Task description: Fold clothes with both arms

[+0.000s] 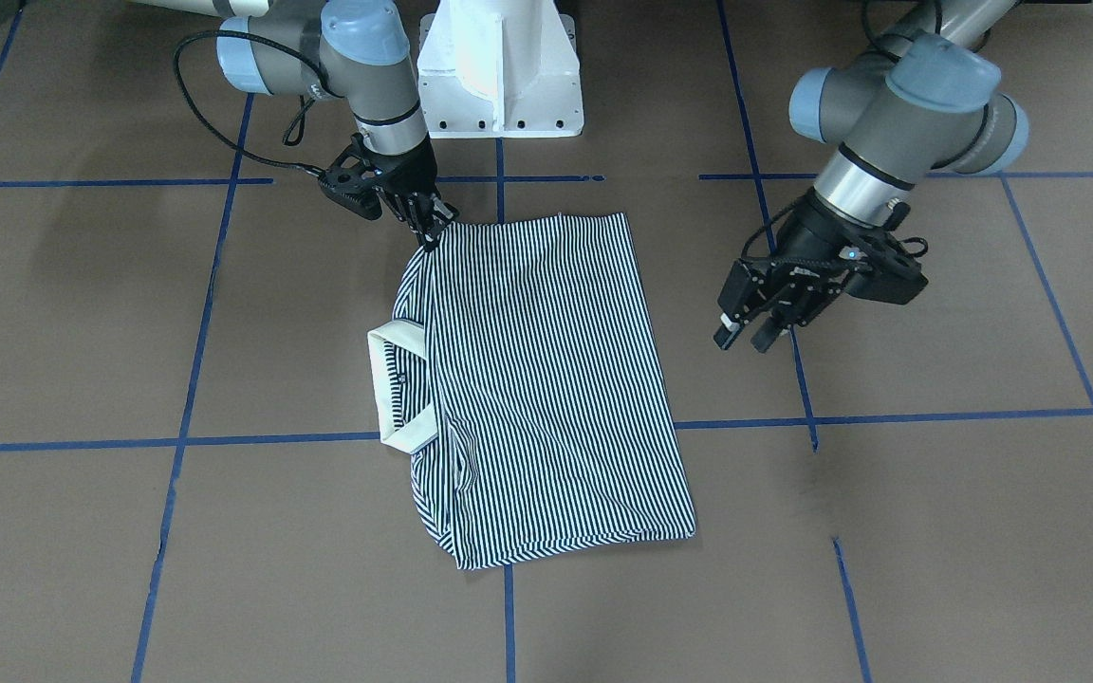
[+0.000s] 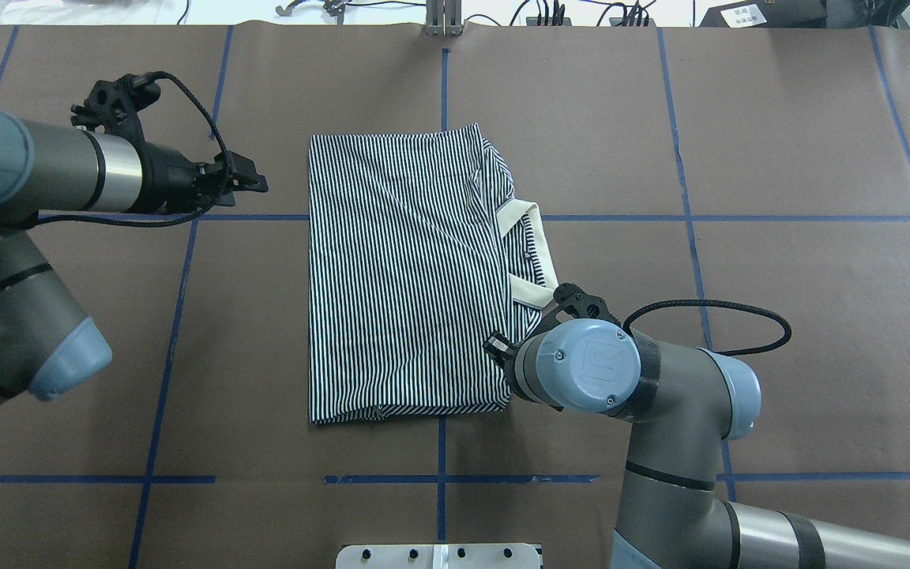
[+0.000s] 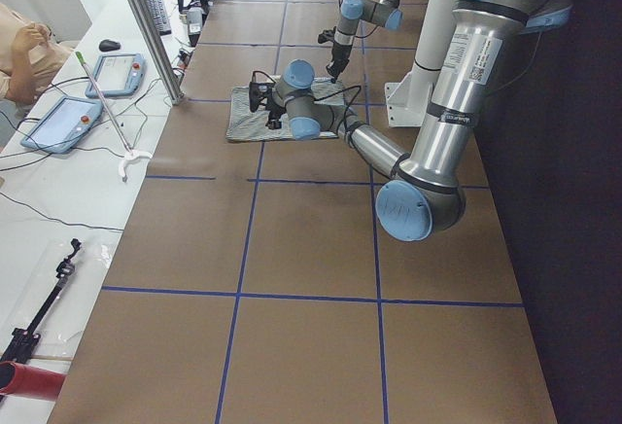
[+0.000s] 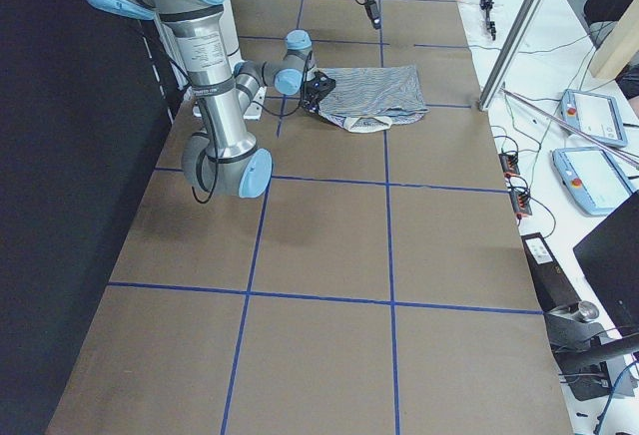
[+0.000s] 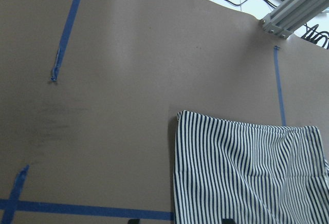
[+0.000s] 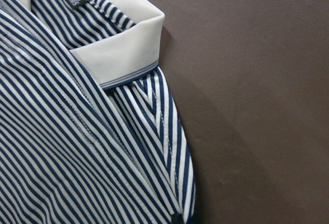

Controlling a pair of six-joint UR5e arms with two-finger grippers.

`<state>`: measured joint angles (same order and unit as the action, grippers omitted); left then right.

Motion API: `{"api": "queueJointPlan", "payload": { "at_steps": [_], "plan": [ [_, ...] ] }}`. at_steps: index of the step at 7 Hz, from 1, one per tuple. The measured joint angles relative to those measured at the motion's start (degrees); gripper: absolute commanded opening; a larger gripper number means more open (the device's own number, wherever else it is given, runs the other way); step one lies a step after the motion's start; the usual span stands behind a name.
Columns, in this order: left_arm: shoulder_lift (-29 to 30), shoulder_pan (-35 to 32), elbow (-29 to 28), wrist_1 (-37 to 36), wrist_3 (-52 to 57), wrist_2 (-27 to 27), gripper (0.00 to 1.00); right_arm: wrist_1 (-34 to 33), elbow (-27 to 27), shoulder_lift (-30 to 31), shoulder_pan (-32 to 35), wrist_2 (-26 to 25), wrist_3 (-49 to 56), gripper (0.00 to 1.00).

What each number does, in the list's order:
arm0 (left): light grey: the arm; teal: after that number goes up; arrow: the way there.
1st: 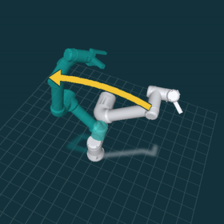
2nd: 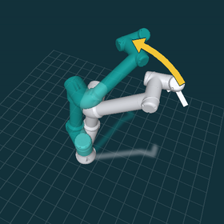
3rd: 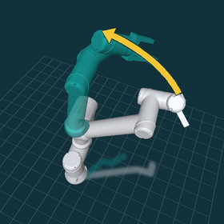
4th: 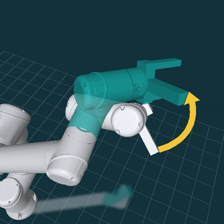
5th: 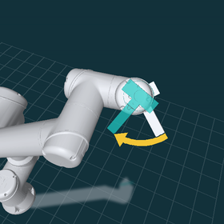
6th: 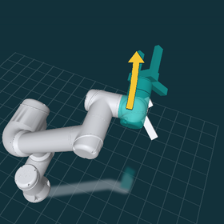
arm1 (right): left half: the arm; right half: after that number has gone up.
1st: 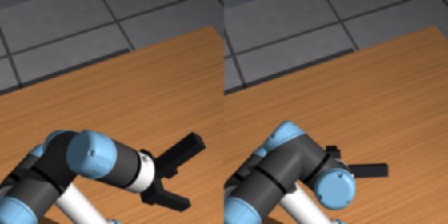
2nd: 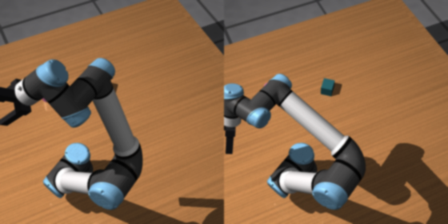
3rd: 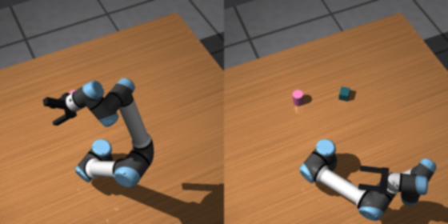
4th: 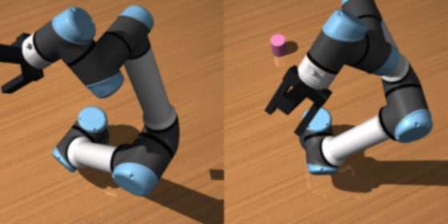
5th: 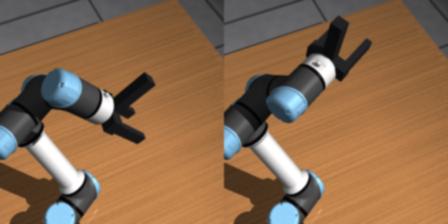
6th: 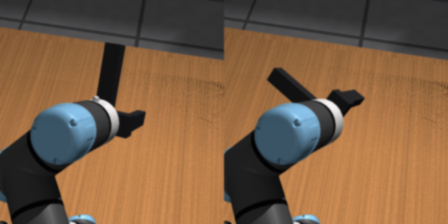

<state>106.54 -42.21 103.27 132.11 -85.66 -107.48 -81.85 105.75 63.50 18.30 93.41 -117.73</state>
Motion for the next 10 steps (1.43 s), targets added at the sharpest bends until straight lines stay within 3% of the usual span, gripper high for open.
{"api": "queueJointPlan", "payload": {
  "at_steps": [3,6,10],
  "plan": [
    [-3.9,17.9,6.4,-3.4,-13.9,12.9,0.62,-0.6,1.3,0.6,-0.4,-0.1,0.0,0.0],
    [-4.6,24.1,6.9,-8.8,-17.3,15.1,0.61,-0.6,1.4,0.7,-0.5,-0.2,0.0,0.0],
    [-4.8,27.1,5.7,-9.5,-18.4,15.3,0.57,-0.6,1.4,0.7,-0.5,-0.2,0.0,0.0]
  ]
}}
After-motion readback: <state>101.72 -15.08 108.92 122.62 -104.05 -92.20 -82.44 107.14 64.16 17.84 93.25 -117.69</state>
